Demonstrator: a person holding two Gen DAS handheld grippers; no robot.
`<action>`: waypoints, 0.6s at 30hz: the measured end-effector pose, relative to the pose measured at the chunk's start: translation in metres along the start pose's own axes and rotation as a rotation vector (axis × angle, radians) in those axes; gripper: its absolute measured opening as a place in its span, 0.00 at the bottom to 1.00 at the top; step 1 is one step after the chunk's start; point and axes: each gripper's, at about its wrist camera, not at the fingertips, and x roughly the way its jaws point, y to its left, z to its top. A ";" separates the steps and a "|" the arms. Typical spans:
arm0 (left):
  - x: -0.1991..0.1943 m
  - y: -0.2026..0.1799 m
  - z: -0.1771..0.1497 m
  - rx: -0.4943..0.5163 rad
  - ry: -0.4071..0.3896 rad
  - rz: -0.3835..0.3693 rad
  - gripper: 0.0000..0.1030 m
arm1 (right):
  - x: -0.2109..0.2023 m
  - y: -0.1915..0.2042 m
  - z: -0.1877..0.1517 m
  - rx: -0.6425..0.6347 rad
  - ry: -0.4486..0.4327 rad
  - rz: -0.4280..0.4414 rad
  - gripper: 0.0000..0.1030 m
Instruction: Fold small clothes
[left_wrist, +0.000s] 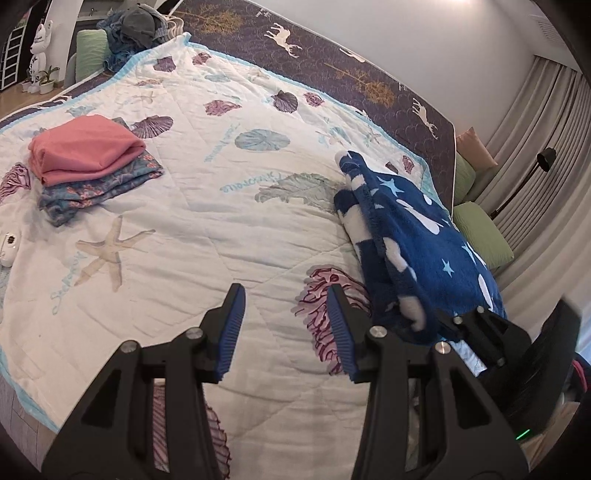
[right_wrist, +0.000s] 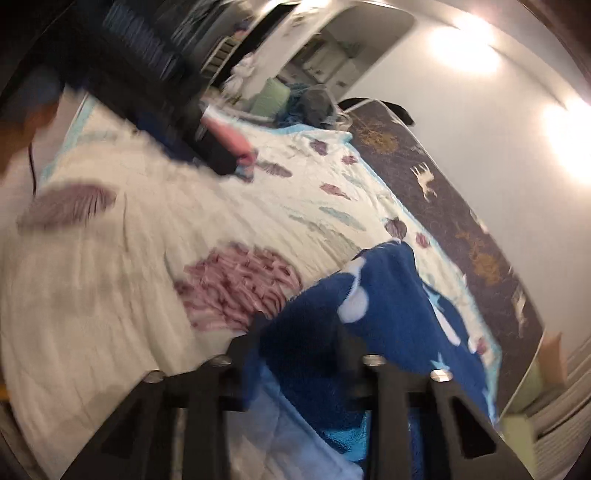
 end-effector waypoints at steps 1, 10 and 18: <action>0.002 0.000 0.001 -0.001 0.005 -0.006 0.46 | -0.002 -0.010 0.002 0.060 -0.003 0.033 0.20; 0.031 -0.024 0.025 -0.085 -0.006 -0.251 0.74 | -0.009 -0.104 -0.011 0.579 -0.010 0.387 0.17; 0.111 -0.061 0.056 -0.087 0.183 -0.317 0.79 | -0.013 -0.107 -0.013 0.621 -0.018 0.407 0.17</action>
